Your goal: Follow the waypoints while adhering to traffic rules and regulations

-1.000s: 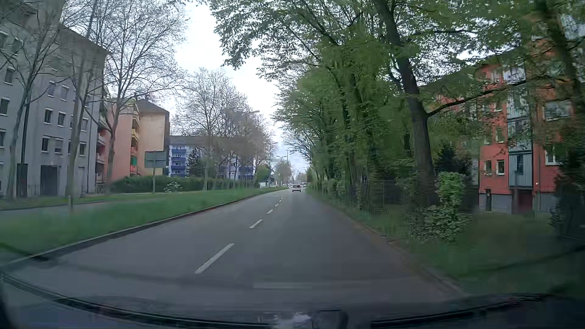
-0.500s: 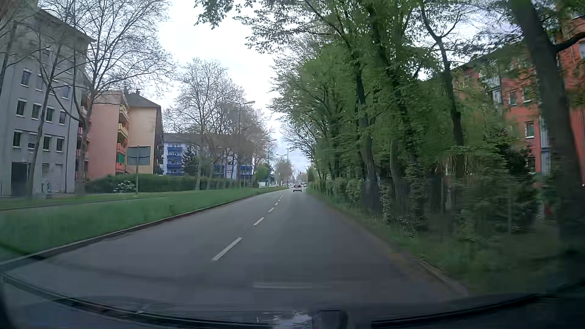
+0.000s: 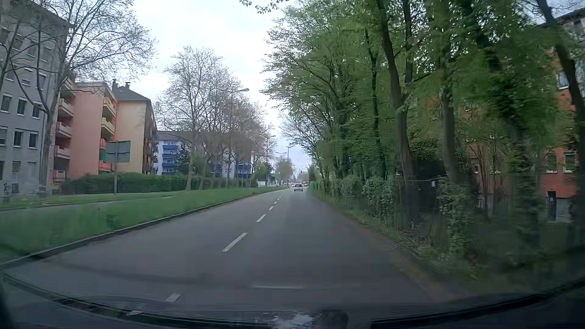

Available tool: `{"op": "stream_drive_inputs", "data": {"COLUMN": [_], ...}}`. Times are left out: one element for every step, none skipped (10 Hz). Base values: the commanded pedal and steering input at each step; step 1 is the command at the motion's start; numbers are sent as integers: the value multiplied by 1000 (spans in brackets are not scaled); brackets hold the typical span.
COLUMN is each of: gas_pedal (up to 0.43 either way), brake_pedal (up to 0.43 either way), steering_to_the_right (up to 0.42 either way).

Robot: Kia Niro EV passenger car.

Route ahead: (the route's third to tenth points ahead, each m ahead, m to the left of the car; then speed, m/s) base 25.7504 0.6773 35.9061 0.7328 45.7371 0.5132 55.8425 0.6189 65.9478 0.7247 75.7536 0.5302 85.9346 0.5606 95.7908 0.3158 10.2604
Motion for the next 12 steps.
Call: {"op": "stream_drive_inputs", "data": {"gas_pedal": [130, 130, 130, 130, 130, 130, 130, 130, 130, 130, 130, 130], "brake_pedal": [0, 0, 0, 0, 0, 0, 0, 0, 0, 0, 0, 0], "steering_to_the_right": [-5, -5, -5, -4, -4, -4, -4, -3, -3, -1, 0, 0]}}
